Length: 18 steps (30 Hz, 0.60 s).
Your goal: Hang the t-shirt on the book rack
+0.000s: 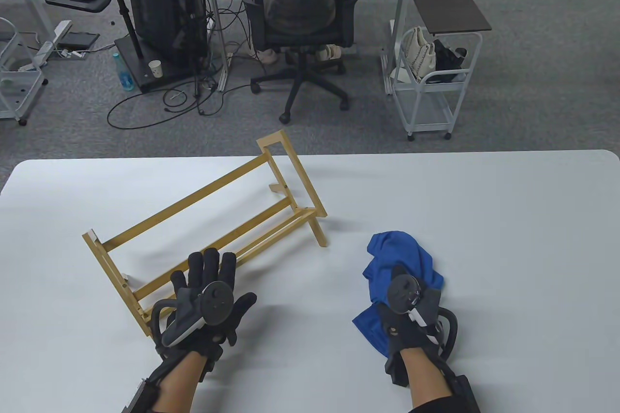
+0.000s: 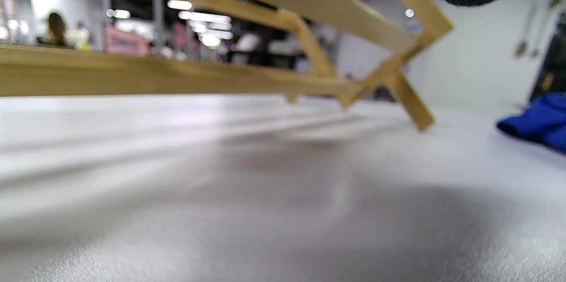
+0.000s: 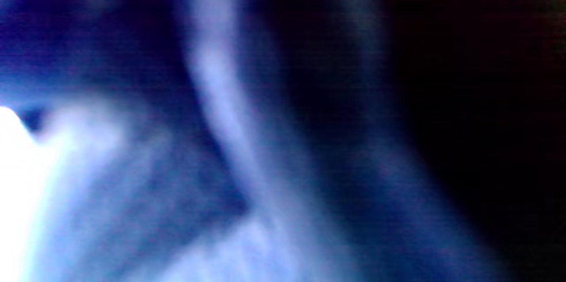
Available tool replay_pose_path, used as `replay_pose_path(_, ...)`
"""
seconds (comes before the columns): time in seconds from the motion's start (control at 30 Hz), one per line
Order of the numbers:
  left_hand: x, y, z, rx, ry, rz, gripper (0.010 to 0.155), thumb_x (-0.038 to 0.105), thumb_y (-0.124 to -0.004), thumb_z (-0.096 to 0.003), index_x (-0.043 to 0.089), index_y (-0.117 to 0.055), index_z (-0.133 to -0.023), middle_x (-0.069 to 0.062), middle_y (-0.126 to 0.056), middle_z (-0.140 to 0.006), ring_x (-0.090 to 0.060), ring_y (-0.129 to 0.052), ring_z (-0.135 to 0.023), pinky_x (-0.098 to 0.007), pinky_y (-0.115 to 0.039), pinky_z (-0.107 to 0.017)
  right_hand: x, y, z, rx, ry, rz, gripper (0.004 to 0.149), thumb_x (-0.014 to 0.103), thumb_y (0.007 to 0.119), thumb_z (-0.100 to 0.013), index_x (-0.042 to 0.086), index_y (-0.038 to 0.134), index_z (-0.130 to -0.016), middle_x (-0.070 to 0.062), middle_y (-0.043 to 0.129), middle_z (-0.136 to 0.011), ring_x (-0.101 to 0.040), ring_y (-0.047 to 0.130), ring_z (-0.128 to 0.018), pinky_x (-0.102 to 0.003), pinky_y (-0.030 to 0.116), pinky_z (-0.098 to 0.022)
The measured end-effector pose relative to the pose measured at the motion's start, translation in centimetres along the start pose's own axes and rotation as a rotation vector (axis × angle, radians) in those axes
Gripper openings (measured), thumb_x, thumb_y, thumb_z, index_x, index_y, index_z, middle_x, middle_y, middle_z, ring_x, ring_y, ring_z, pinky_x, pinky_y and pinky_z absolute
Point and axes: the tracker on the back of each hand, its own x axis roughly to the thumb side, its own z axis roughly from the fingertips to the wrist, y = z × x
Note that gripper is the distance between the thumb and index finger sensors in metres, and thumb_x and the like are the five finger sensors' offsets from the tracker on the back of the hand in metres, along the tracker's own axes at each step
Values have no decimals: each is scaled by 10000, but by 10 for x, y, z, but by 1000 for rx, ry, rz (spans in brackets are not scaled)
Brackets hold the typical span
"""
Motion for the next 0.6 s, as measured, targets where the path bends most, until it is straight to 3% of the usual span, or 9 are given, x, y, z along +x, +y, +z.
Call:
replay_pose_path(0.2, -1, 0, 0, 3, -3, 10, 874, 771, -555, -525, 319, -169, -1166, -139, -185, -1278, -452, -201, -1180, -721, -305, -754, -7, -4, -2, -32, 5, -85, 772, 347, 869, -551, 259, 376, -1138, -311, 505, -1072, -496, 738, -815, -548, 754, -565)
replay_pose_path(0.6, -4, 2, -1, 10, -10, 64, 876, 774, -557, -525, 318, -175, -1167, -139, -200, -1278, -453, -261, -1182, -723, -366, -757, -31, -16, -5, -19, 0, -419, 762, 317, 877, -541, 241, 401, -1131, -313, 533, -1054, -491, 768, -787, -538, 773, -543)
